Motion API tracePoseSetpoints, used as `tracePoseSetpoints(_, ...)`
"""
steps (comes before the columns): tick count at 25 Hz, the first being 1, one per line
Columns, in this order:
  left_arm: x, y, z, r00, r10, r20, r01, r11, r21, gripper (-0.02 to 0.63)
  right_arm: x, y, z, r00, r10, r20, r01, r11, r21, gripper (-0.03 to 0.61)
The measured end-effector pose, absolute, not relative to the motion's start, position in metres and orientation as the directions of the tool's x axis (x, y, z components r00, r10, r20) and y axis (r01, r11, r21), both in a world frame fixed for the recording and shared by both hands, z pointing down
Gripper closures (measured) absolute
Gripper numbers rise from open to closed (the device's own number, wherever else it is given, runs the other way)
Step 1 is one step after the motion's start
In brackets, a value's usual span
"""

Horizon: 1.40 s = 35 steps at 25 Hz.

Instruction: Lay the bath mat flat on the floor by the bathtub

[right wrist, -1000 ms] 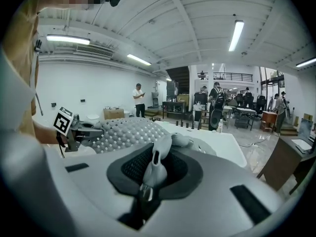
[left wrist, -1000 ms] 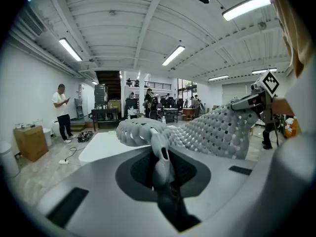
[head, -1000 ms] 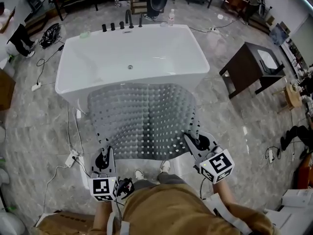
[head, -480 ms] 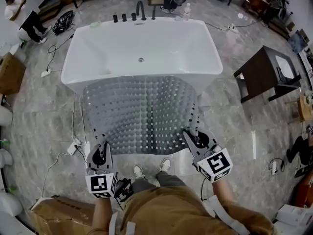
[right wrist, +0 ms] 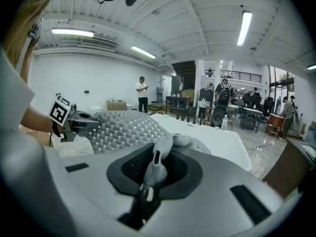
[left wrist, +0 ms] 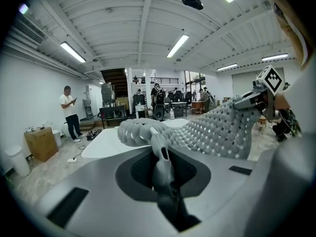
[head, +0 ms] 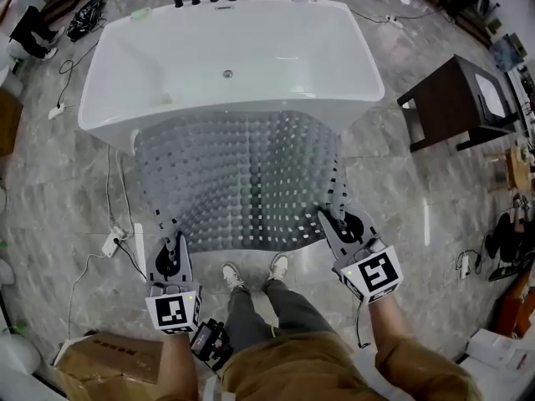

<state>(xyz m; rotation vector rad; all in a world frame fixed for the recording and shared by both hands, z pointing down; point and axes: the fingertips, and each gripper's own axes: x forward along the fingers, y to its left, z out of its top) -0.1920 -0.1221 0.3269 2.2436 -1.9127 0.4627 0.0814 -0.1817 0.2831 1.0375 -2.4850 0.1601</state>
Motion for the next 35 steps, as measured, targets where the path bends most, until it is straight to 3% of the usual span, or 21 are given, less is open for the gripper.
tracePoseSetpoints(22, -0.204, -0.168, 0.545, 0.137, -0.901, 0.412, -0.973, -0.2, -0.114, 0.574, 0.068, -0.228, 0.515, -0.607, -0.612, 0.508, -0.685, 0.726, 0.056, 0.535)
tracePoseSetpoints(35, -0.203, -0.185, 0.696, 0.145, -0.906, 0.398, -0.976, -0.198, -0.095, 0.574, 0.08, -0.244, 0.667, -0.571, -0.63, 0.526, -0.699, 0.709, 0.092, 0.535)
